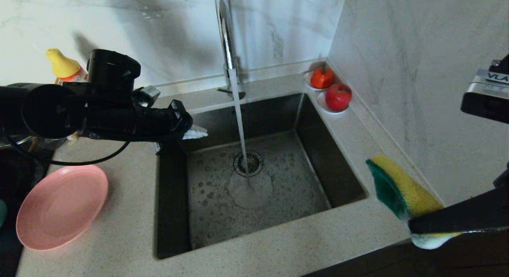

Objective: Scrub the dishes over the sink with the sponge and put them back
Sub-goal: Turn off the faucet

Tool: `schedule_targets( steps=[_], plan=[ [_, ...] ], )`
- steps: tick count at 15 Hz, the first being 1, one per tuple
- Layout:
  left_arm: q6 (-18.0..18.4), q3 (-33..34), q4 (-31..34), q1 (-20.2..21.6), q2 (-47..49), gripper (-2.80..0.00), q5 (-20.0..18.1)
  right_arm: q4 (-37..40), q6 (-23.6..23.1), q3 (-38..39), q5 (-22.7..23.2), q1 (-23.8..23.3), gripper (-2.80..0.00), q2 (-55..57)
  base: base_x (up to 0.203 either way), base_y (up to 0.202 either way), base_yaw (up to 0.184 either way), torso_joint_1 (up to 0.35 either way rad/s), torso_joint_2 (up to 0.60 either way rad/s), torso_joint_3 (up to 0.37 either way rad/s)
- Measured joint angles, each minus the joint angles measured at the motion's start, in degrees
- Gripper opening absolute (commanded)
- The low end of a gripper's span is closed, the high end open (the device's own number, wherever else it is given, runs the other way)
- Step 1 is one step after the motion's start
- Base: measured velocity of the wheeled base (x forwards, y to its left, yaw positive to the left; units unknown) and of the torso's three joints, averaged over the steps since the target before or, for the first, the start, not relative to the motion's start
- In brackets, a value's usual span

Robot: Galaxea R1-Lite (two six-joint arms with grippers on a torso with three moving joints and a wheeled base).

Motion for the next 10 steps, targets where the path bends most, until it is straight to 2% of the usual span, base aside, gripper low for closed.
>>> schedule_targets(
  steps=[7, 10],
  plan=[
    [-1.2, -7.3, 0.1, -0.7, 3.3, -2.80, -0.1, 0.0, -0.1, 0.8, -0.1, -0.9, -2.80, -0.2, 0.000, 0.000, 0.000, 0.000, 0.00, 0.000],
    [-1.3, -10.0, -0.2, -0.7, 5.6, -2.80, 1.1, 0.0, -0.1, 1.1, -0.1, -0.9, -2.80, -0.2, 0.000, 0.000, 0.000, 0.000, 0.00, 0.000]
  ],
)
